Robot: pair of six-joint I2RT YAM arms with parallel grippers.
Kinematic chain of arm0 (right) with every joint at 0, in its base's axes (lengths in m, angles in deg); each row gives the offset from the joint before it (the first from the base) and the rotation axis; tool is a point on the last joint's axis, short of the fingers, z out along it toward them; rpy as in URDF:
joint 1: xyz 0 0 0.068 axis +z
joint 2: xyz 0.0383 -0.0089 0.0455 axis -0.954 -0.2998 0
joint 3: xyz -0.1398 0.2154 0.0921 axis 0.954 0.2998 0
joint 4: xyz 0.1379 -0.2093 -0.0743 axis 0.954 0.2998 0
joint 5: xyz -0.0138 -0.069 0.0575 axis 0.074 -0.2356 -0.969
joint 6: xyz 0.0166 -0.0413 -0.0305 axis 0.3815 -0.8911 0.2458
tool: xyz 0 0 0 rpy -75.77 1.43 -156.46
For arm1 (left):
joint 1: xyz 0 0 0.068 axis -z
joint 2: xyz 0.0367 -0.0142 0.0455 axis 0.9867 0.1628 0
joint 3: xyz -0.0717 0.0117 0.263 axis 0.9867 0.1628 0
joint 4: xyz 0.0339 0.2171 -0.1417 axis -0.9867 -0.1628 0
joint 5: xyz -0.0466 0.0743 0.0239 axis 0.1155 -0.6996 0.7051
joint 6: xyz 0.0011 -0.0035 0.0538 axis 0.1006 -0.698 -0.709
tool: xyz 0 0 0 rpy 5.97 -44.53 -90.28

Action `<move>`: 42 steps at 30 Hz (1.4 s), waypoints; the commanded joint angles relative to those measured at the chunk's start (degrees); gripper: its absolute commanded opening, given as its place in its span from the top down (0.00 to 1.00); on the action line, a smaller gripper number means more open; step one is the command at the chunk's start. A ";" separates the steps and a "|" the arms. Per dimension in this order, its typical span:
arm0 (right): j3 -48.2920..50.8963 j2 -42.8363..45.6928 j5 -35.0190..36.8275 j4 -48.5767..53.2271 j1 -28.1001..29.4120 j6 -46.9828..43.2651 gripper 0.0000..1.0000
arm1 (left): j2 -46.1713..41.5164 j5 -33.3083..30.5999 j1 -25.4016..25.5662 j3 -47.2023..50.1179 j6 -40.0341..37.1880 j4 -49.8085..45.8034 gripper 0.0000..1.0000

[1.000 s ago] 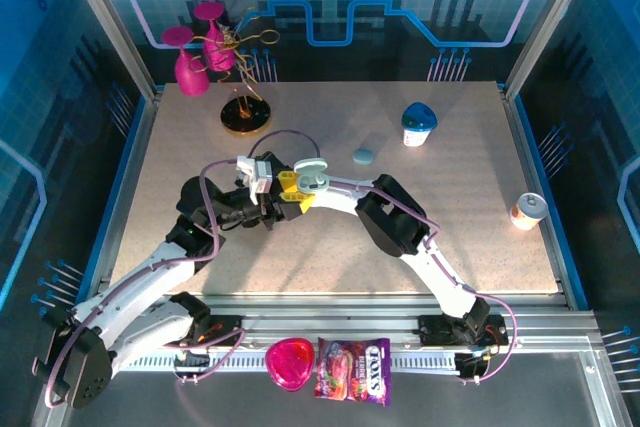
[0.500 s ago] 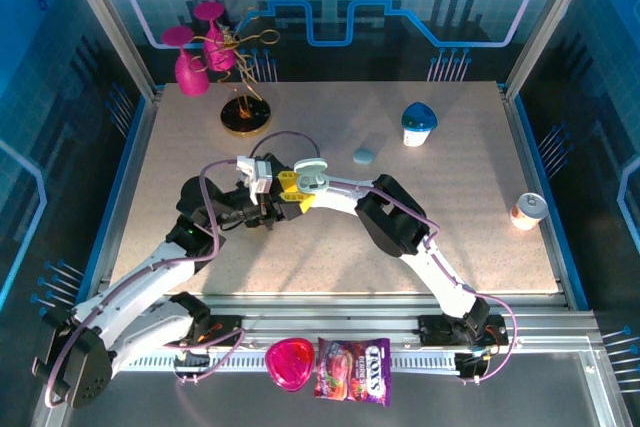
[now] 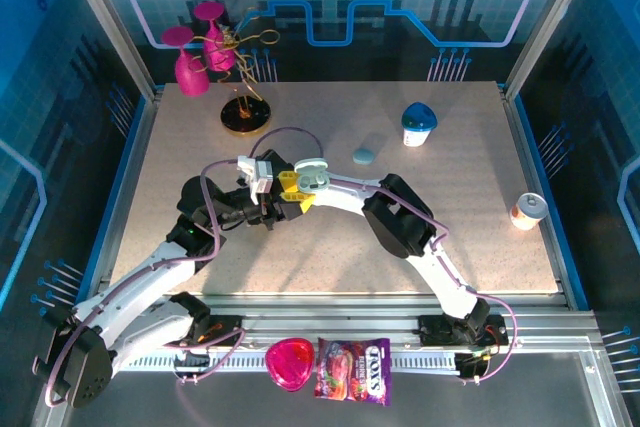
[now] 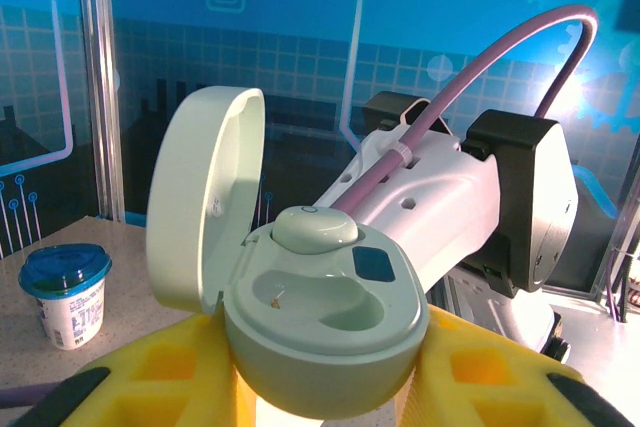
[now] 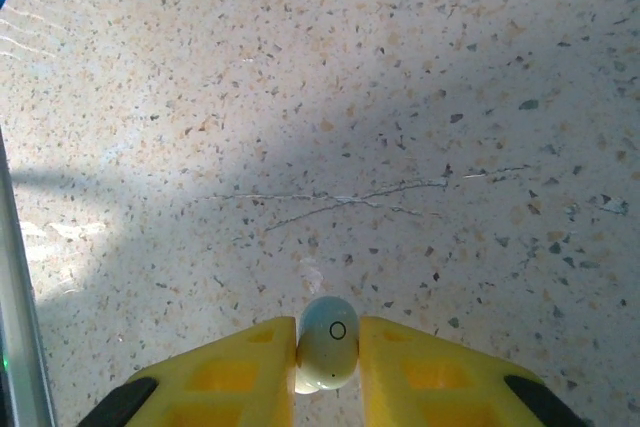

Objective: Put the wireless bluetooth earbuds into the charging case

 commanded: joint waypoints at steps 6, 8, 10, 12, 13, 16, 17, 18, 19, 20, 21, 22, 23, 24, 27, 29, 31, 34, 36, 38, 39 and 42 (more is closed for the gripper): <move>4.57 4.72 1.13 -1.19 -0.15 0.12 0.77 | -0.26 0.60 0.28 -1.10 -0.97 0.94 0.71; 8.00 6.86 1.39 -2.93 -0.93 0.65 0.77 | -0.19 0.46 0.35 -1.02 -1.10 0.95 0.71; 11.97 9.12 1.62 -4.76 -1.86 1.32 0.77 | -0.10 0.26 0.34 -0.93 -1.24 0.80 0.71; 15.96 11.47 2.17 -6.22 -3.04 1.87 0.77 | 0.07 0.01 0.35 -0.85 -1.54 0.53 0.71; 18.21 13.12 2.48 -7.08 -3.69 2.11 0.77 | 0.20 -0.15 0.29 -0.84 -1.61 0.47 0.71; 25.00 17.74 3.42 -9.60 -5.85 2.66 0.77 | 0.68 -0.30 0.33 -0.84 -1.81 0.60 0.71; 27.05 19.15 3.72 -10.19 -6.65 2.86 0.77 | 0.93 -0.34 0.34 -0.94 -1.85 0.65 0.71; 29.34 20.70 3.99 -10.98 -7.58 3.08 0.77 | 1.32 -0.35 0.34 -1.03 -1.92 0.70 0.72; 31.56 22.21 4.24 -11.71 -8.60 3.18 0.77 | 1.69 -0.31 0.33 -1.10 -1.90 0.73 0.72; 33.40 23.49 4.50 -12.24 -9.48 3.27 0.77 | 2.05 -0.26 0.43 -1.19 -1.86 0.90 0.72; 35.10 24.59 4.56 -12.63 -10.34 3.30 0.77 | 2.48 -0.17 0.37 -1.34 -1.73 1.26 0.72; 36.47 25.59 4.81 -12.75 -10.91 3.03 0.76 | 2.84 -0.04 0.38 -1.45 -1.47 1.63 0.72; 37.33 26.19 5.16 -12.76 -11.28 2.84 0.75 | 3.07 0.01 0.43 -1.53 -1.43 2.02 0.72; 37.72 26.68 5.63 -12.32 -11.44 2.41 0.74 | 3.31 -0.14 0.48 -1.54 -1.40 2.38 0.72; 36.20 25.91 5.34 -11.05 -10.83 1.79 0.70 | 3.38 -0.65 0.49 -1.54 -1.15 3.32 0.72; 34.25 24.21 4.93 -10.67 -10.08 2.64 0.68 | 3.42 -0.58 0.49 -1.55 -0.64 4.13 0.72; 31.46 21.89 5.17 -9.80 -8.37 3.46 0.66 | 3.27 -0.52 0.53 -1.54 -0.36 4.22 0.72; 27.20 18.65 7.27 -6.40 -5.95 5.59 0.62 | 2.58 -0.60 0.48 -1.46 -1.12 2.81 0.72; 25.00 17.37 8.00 -4.08 -4.86 7.70 0.60 | 1.97 -0.61 0.53 -1.37 -1.64 2.09 0.72; 24.38 17.46 9.46 -3.35 -3.69 9.28 0.57 | 1.52 -0.70 0.48 -1.20 -1.84 1.59 0.72; 24.14 17.47 10.39 -2.70 -3.17 9.92 0.56 | 1.32 -0.71 0.49 -1.11 -1.91 1.57 0.72; 23.03 17.23 12.65 0.02 -2.14 11.39 0.52 | 1.14 -0.70 0.53 -0.76 -1.86 1.91 0.72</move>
